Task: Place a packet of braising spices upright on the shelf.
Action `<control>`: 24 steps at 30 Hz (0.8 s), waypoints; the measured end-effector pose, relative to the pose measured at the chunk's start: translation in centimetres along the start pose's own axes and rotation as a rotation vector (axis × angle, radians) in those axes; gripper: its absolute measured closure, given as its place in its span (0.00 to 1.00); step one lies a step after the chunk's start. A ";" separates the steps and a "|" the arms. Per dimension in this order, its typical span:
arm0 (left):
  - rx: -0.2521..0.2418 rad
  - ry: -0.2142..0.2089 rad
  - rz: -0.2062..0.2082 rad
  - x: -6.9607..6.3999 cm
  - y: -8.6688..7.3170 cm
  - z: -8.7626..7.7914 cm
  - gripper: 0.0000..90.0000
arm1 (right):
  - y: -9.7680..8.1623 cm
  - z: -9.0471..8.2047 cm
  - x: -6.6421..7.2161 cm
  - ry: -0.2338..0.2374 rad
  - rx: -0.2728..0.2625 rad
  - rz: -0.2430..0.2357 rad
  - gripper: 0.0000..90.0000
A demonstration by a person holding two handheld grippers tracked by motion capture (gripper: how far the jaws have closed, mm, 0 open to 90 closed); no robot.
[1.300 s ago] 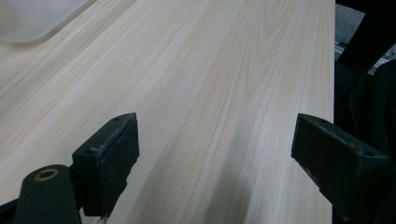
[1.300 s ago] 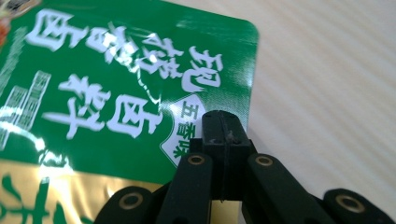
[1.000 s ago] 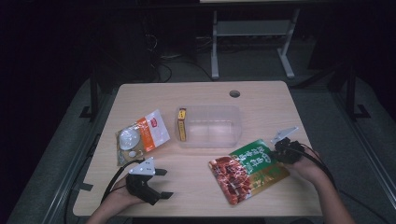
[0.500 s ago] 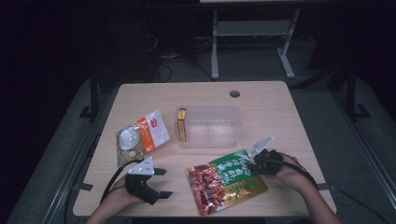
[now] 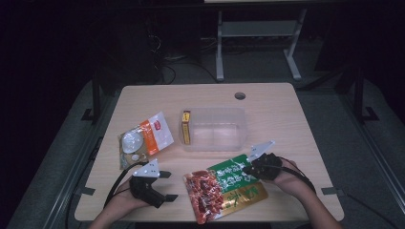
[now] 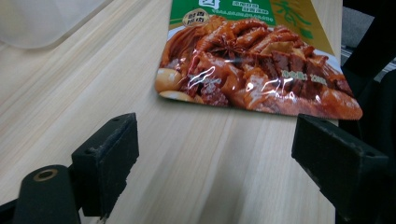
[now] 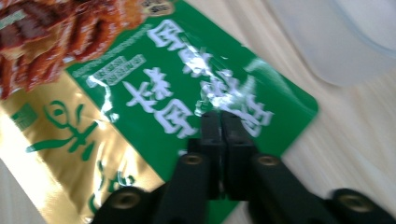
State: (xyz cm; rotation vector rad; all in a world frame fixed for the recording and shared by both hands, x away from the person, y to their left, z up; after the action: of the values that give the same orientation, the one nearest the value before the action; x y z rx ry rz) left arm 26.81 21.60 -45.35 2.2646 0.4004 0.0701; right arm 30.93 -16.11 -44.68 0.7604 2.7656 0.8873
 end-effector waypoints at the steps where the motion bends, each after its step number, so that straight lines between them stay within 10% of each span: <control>1: -0.002 -0.004 -0.005 -0.1 0.2 0.2 0.16 | -0.2 -0.1 -0.2 0.005 -0.004 0.023 0.88; 8: -0.016 -0.005 0.027 -0.5 2.4 1.6 0.14 | -1.6 -1.3 -0.4 -0.030 -0.083 0.130 0.57; 24: 0.041 -0.007 0.037 0.3 5.0 6.7 0.14 | -2.9 -2.2 -0.4 -0.088 -0.174 0.212 0.42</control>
State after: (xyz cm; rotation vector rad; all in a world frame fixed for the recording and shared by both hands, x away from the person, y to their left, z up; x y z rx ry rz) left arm 29.63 13.76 -46.06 2.3127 0.3590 0.0730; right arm 29.43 -19.48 -44.53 1.0460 2.5251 1.0864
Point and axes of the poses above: each handheld gripper's, and its own axes: z roughly forward along the jaws, y roughly out of its top, x roughly to its left, the point moved 1 cm from there along z, roughly forward along the jaws, and after that the axes turned 5 degrees about z, right-handed, at the moved point
